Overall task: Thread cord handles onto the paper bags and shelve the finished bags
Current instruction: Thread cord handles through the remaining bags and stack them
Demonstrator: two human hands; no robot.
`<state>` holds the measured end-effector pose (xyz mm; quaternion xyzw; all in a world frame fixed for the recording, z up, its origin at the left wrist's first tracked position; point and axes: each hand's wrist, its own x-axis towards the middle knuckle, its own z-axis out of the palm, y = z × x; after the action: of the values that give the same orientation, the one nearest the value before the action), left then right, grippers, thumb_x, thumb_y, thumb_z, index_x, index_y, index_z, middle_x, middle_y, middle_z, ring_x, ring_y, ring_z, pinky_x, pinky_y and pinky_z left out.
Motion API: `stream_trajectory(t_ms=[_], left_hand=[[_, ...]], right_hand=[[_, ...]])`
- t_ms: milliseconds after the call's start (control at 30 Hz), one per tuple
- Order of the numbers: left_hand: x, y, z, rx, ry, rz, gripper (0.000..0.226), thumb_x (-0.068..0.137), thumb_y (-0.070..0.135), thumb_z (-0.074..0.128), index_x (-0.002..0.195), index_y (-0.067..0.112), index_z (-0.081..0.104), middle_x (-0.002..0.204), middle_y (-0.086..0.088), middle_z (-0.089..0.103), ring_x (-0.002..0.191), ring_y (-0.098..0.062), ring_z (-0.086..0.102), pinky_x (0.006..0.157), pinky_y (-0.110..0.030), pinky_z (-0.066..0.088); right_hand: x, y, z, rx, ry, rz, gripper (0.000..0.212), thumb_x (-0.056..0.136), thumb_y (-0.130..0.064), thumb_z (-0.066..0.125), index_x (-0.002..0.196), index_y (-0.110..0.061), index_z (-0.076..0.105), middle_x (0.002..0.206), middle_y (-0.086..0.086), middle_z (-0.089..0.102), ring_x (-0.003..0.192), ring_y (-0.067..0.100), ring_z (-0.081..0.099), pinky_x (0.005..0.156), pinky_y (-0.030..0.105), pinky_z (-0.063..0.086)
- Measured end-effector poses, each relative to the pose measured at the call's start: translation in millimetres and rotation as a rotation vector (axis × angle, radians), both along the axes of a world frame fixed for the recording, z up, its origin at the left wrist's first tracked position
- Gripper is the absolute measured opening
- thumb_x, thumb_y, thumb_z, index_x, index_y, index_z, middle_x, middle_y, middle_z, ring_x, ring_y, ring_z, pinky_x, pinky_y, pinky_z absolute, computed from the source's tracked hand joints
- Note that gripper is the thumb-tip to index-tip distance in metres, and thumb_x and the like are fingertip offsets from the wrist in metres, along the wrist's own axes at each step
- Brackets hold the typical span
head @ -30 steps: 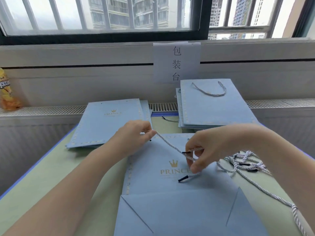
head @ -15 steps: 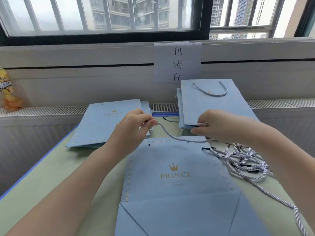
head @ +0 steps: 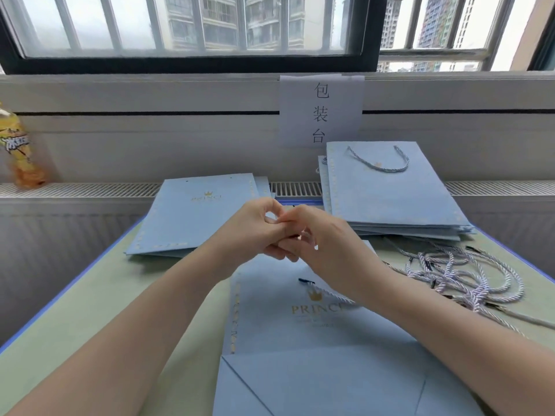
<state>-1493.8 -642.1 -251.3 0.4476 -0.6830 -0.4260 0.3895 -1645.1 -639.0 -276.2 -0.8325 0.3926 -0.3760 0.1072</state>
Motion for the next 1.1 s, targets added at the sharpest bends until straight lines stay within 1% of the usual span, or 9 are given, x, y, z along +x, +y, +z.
stream_trajectory(t_ms=[100,233,367,467,600,733,900,1000,1100], left_hand=[[6.7,-2.6,3.6,-0.03,-0.207,0.067,0.027,0.086,0.033,0.065,0.086,0.009,0.054,0.069,-0.006,0.072,0.059,-0.013,0.066,0.052,-0.019,0.047],[20.1,-10.5,2.8,-0.275,-0.862,0.302,0.021,0.093,0.038,0.054,0.094,0.02,0.065,0.092,0.004,0.066,0.081,-0.017,0.058,0.072,-0.03,0.047],[19.1,-8.8,0.9,-0.211,-1.016,0.182,0.023,0.098,0.026,0.046,0.112,0.026,0.064,0.11,0.003,0.057,0.102,-0.017,0.052,0.091,-0.034,0.045],[13.4,-8.8,-8.0,-0.185,-1.122,0.128,0.026,0.099,0.025,0.043,0.12,0.027,0.058,0.11,0.0,0.048,0.11,-0.021,0.049,0.09,-0.033,0.043],[11.5,-11.2,-12.8,-0.143,-1.093,0.134,0.025,0.096,0.024,0.047,0.119,0.021,0.058,0.117,-0.002,0.053,0.11,-0.021,0.05,0.091,-0.034,0.044],[13.8,-12.5,-5.6,-0.175,-0.993,0.165,0.015,0.093,0.021,0.054,0.105,0.019,0.062,0.102,0.001,0.049,0.099,-0.017,0.048,0.091,-0.036,0.045],[22.4,-9.9,4.3,-0.048,-0.908,0.072,0.018,0.095,0.026,0.051,0.081,0.016,0.057,0.077,0.004,0.052,0.071,-0.012,0.048,0.064,-0.025,0.038],[32.0,-8.0,11.2,0.063,-0.723,0.055,0.029,0.096,0.036,0.05,0.075,0.019,0.061,0.073,0.006,0.058,0.069,-0.011,0.052,0.065,-0.024,0.039],[44.0,-3.1,17.4,0.145,-0.591,-0.049,0.018,0.09,0.031,0.061,0.08,0.018,0.069,0.078,0.006,0.066,0.073,-0.008,0.056,0.072,-0.022,0.042]], right_hand=[[0.6,-0.3,-0.5,0.004,0.008,-0.011,0.008,0.093,-0.01,0.055,0.098,-0.01,0.061,0.069,-0.008,0.057,0.061,0.004,0.05,0.06,0.024,0.042],[-1.8,-3.6,-9.6,0.144,0.108,-0.067,0.02,0.096,-0.006,0.044,0.106,-0.014,0.059,0.071,-0.009,0.059,0.061,0.002,0.049,0.064,0.021,0.04],[-1.7,-3.6,-14.0,0.206,0.097,-0.104,0.003,0.092,-0.024,0.057,0.091,-0.02,0.057,0.064,-0.007,0.063,0.057,0.003,0.05,0.06,0.024,0.039],[-1.9,-1.7,-13.5,0.165,0.104,-0.14,0.013,0.09,-0.034,0.06,0.083,-0.024,0.056,0.052,-0.005,0.05,0.05,0.01,0.042,0.055,0.03,0.036],[-1.2,-1.0,-18.0,0.165,0.103,-0.085,0.019,0.098,-0.015,0.044,0.099,-0.02,0.062,0.064,-0.011,0.054,0.061,0.008,0.047,0.064,0.031,0.041],[-0.4,0.1,-14.5,0.177,0.089,-0.042,0.021,0.098,-0.011,0.039,0.112,-0.02,0.052,0.073,-0.015,0.063,0.061,0.0,0.049,0.071,0.03,0.044],[-1.1,4.2,-12.6,0.151,0.054,0.003,0.006,0.098,-0.016,0.044,0.095,-0.022,0.046,0.072,-0.013,0.064,0.06,0.001,0.051,0.07,0.035,0.048],[-1.6,6.6,-12.6,0.109,0.074,-0.028,0.005,0.096,-0.02,0.048,0.091,-0.022,0.049,0.066,-0.011,0.06,0.061,0.009,0.052,0.068,0.039,0.048],[-1.2,8.9,-13.5,0.088,0.089,-0.061,0.005,0.095,-0.024,0.049,0.09,-0.024,0.05,0.061,-0.013,0.054,0.064,0.016,0.053,0.067,0.039,0.047]])
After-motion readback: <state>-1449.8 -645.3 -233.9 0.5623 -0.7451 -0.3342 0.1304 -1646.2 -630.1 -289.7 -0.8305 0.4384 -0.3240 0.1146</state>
